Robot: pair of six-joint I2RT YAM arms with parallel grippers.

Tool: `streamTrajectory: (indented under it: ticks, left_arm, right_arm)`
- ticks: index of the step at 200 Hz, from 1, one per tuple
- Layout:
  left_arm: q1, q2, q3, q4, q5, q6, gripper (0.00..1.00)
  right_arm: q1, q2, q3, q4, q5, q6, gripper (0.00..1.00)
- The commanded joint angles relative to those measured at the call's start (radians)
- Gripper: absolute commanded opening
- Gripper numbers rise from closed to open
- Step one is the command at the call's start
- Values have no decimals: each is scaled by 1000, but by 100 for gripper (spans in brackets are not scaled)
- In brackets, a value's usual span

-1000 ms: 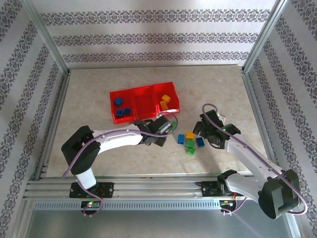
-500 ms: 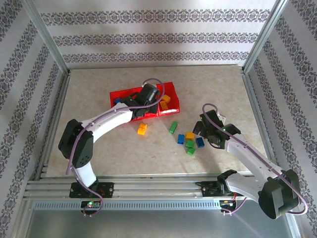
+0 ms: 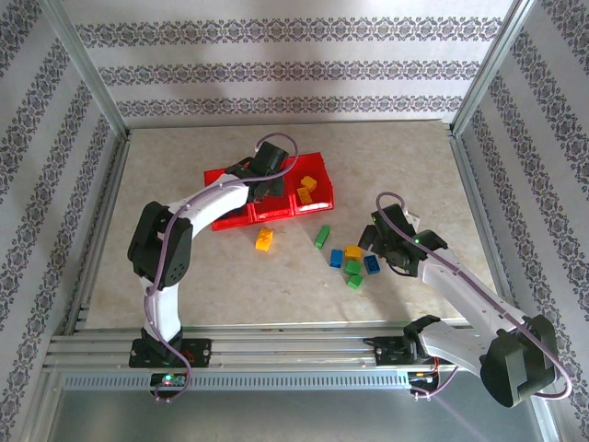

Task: Sort the legos into containers by color
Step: Place the lego in the container.

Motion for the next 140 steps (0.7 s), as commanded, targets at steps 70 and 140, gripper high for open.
streamTrajectory:
  ticks: [70, 140]
  left_arm:
    - [13, 80, 38, -11, 27, -15, 39]
    - [13, 37, 19, -6, 44, -22, 51]
  right_arm:
    - [9, -15, 24, -20, 39, 9, 98]
    - [8, -17, 24, -17, 39, 9, 98]
